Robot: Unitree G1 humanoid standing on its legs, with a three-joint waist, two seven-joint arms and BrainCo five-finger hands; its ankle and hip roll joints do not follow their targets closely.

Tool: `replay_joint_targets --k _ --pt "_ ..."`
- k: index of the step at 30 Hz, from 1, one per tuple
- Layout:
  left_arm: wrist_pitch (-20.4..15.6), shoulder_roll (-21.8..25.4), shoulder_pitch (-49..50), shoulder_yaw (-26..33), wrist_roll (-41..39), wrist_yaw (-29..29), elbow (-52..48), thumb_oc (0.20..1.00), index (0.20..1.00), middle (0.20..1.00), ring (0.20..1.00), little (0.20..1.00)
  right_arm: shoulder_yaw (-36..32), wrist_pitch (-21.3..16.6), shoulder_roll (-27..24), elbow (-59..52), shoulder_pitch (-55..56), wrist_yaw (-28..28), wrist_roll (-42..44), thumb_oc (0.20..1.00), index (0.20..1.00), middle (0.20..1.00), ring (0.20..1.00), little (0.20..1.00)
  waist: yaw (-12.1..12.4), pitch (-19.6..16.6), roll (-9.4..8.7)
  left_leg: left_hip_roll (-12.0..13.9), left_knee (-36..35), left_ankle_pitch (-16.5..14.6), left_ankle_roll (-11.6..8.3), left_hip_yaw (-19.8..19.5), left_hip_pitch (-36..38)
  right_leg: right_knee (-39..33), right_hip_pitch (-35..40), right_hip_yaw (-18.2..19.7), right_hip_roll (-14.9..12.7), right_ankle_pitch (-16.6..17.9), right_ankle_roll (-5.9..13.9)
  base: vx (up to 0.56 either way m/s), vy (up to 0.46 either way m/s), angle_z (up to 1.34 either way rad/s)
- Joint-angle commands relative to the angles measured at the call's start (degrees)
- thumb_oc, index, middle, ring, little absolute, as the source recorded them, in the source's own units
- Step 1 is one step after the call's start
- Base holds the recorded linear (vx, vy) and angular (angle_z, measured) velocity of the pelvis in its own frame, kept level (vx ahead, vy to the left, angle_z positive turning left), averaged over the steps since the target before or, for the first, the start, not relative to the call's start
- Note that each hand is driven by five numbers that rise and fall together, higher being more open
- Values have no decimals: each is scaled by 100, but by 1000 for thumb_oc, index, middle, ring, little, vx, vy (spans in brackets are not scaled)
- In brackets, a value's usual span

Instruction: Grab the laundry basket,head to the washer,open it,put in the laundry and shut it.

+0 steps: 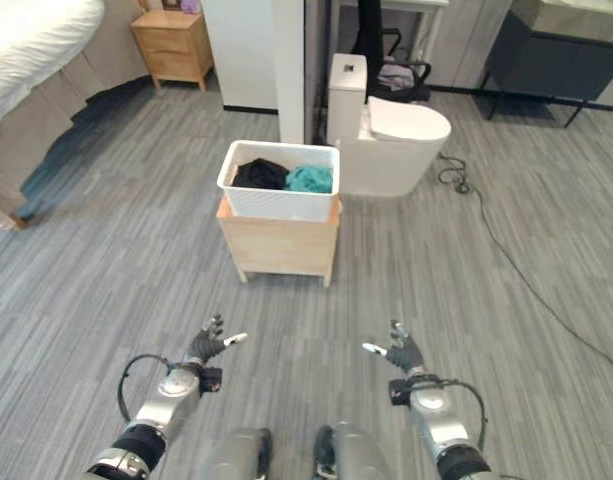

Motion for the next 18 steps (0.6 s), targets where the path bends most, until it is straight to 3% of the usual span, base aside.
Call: replay_joint_targets --k 1,5,10,18 --pt "-220 25 79 -129 151 2 -207 1000 1000 1000 1000 1000 5 -201 63 38 41 -68 28 1000 1000 1000 1000 1000 -48 -214 -5 -64 664 -326 205 93 12 -416 769 -69 -157 -20 499 70 23 1" --pt "-203 1 99 -165 191 -18 -141 1000 1000 1000 1000 1000 -6 -205 114 171 95 -60 56 1000 1000 1000 1000 1000 -56 -253 -13 -84 573 -273 205 96 68 -530 838 -72 -139 24 504 50 15 -1" --pt "-180 -65 264 -190 318 -88 161 1000 1000 1000 1000 1000 -49 -165 248 800 169 -56 145 1000 1000 1000 1000 1000 -45 -362 15 -191 66 6 169 134 255 -1171 1068 7 -139 285 531 57 50 -5" --pt "-160 -121 385 -226 274 -99 182 1000 1000 1000 1000 1000 -266 -127 353 1449 39 -328 183 1000 1000 1000 1000 1000 -39 -434 59 -230 74 9 181 144 240 -1337 1117 88 -132 325 535 27 42 -1"
